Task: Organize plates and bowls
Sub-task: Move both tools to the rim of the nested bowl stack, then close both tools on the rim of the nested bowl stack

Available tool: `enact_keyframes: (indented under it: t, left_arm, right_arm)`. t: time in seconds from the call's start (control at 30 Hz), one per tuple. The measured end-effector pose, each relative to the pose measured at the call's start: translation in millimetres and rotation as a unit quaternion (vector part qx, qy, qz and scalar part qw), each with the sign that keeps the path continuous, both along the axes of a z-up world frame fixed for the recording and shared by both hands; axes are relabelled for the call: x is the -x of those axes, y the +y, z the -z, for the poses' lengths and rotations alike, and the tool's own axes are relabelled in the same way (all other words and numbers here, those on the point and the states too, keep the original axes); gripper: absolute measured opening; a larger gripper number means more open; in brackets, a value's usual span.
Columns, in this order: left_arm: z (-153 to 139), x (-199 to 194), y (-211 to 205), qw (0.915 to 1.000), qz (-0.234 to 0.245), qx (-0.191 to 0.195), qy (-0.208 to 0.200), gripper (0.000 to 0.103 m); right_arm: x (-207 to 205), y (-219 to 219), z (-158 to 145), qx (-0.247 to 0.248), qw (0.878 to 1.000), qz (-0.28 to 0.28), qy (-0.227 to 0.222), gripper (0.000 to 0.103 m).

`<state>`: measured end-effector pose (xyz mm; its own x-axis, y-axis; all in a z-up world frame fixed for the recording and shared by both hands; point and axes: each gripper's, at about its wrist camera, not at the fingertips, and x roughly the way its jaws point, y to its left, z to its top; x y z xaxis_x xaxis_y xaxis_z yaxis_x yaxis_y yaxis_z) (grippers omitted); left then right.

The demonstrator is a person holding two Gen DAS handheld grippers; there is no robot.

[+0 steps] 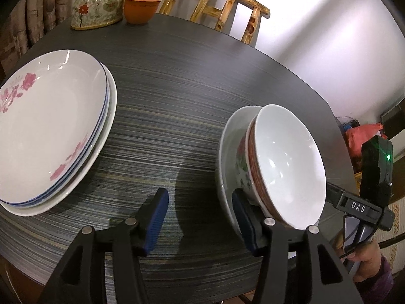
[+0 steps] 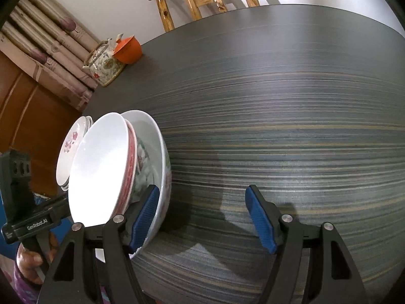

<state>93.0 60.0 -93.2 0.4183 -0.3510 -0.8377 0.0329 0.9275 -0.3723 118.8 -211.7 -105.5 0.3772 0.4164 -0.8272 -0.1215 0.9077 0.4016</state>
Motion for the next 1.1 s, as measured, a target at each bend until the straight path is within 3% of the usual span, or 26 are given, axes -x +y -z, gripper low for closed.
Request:
enact_keyframes:
  t: [0.23, 0.43, 0.5, 0.67, 0.73, 0.83, 0.97, 1.1]
  left_arm:
    - [0.8, -1.0, -0.7, 1.0, -0.005, 0.0, 0.0, 0.054]
    - [-4.6, 1.7, -9.6, 0.9992, 0.004, -0.036, -0.02, 0.053]
    - [-4.4, 1.7, -9.9, 0.9993, 0.007, -0.03, -0.02, 0.049]
    - [-6.2, -0.2, -14.8, 0.9992, 0.031, -0.007, -0.024, 0.022]
    - [-8.3, -0.4, -17.8, 0.999, 0.037, -0.007, -0.026, 0.016]
    - [-10.5, 0.9, -22.0, 0.9986, 0.038, -0.019, -0.031, 0.016]
    - [-10.8, 1.4, -20.4, 0.999, 0.033, -0.013, -0.028, 0.016]
    - [-10.4, 4.3, -18.9, 0.9991, 0.031, -0.012, -0.026, 0.016]
  right_arm:
    - [-1.8, 1.2, 0.9, -0.001, 1.0, -0.014, -0.017, 0.068]
    - [-3.0, -0.1, 1.2, -0.006, 0.999, -0.022, -0.031, 0.068]
    - [-4.5, -1.7, 1.6, -0.01, 0.999, -0.023, -0.025, 0.068]
    - [-6.3, 0.4, 0.9, -0.003, 0.999, -0.033, -0.019, 0.066]
    - [-7.5, 2.2, 0.1, -0.005, 0.999, -0.039, -0.018, 0.062]
    - [-5.5, 8.2, -4.6, -0.007, 0.998, -0.05, -0.024, 0.046]
    - [-2.3, 22.8, -13.2, 0.001, 0.997, -0.072, -0.036, 0.014]
    - [-1.2, 30.8, -16.5, 0.008, 0.997, -0.074, -0.035, 0.013]
